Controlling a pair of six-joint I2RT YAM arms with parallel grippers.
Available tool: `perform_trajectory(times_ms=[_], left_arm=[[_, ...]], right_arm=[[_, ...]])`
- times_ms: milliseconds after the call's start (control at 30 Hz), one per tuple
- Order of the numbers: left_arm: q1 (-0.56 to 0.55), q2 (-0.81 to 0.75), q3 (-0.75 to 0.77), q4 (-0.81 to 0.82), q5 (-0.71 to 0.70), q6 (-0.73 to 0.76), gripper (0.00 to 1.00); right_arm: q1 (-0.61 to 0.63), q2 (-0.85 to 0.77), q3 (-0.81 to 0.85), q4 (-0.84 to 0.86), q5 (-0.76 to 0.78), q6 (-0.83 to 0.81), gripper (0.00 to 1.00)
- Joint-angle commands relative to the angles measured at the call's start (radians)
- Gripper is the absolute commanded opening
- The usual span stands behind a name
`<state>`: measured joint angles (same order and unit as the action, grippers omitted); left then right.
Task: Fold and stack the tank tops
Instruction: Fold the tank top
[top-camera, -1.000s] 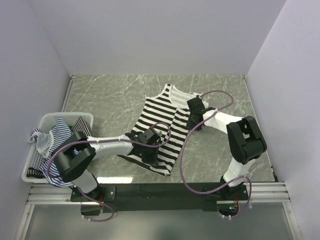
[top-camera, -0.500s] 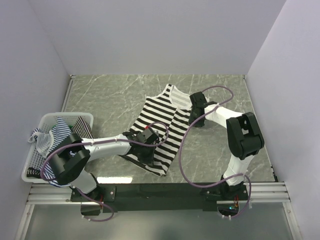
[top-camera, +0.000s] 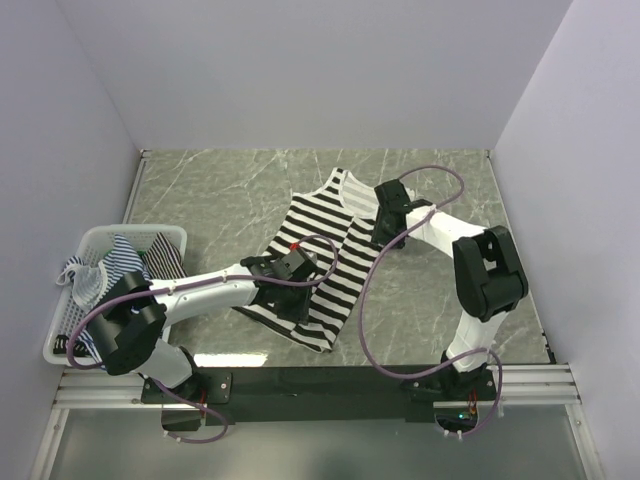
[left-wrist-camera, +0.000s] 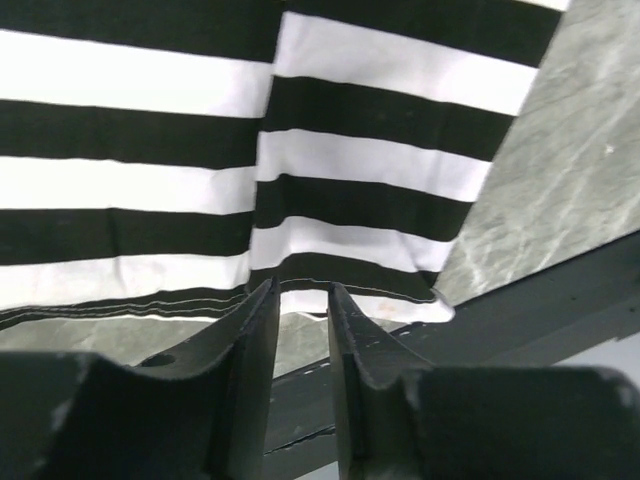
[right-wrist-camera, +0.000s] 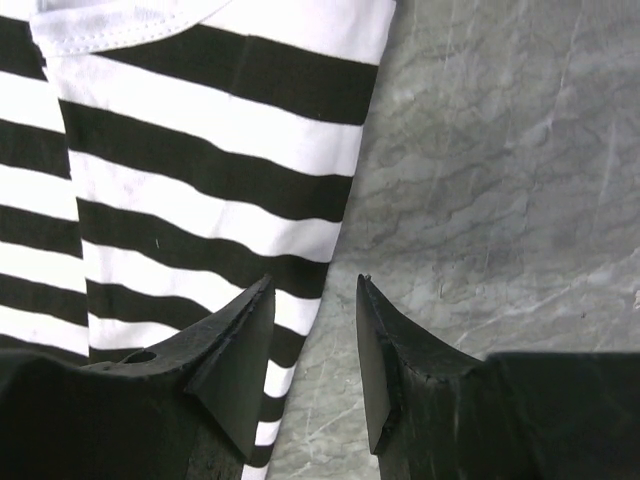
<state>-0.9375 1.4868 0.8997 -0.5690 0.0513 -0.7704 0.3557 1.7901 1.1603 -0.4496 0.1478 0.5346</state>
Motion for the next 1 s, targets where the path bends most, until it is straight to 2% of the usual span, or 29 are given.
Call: perform_trajectory(times_ms=[0, 333, 600, 967], left_arm=[[-0.006, -0.028, -0.008, -0.034, -0.036, 0.013, 0.33], [-0.023, 0.006, -0.028, -0.029, -0.050, 0.025, 0.36], [-0.029, 0.032, -0.030, -0.023, -0.110, 0.026, 0.32], [-0.029, 0.013, -0.027, -0.043, -0.140, 0.029, 0.01]], right_arm=[[0.005, 0.025, 0.061, -0.015, 0.039, -0.016, 0.45], [0.003, 0.084, 0.114, -0.041, 0.068, -0.030, 0.45], [0.000, 0.098, 0.136, -0.054, 0.076, -0.038, 0.45], [-0.020, 0.120, 0.162, -0.073, 0.073, -0.056, 0.45]])
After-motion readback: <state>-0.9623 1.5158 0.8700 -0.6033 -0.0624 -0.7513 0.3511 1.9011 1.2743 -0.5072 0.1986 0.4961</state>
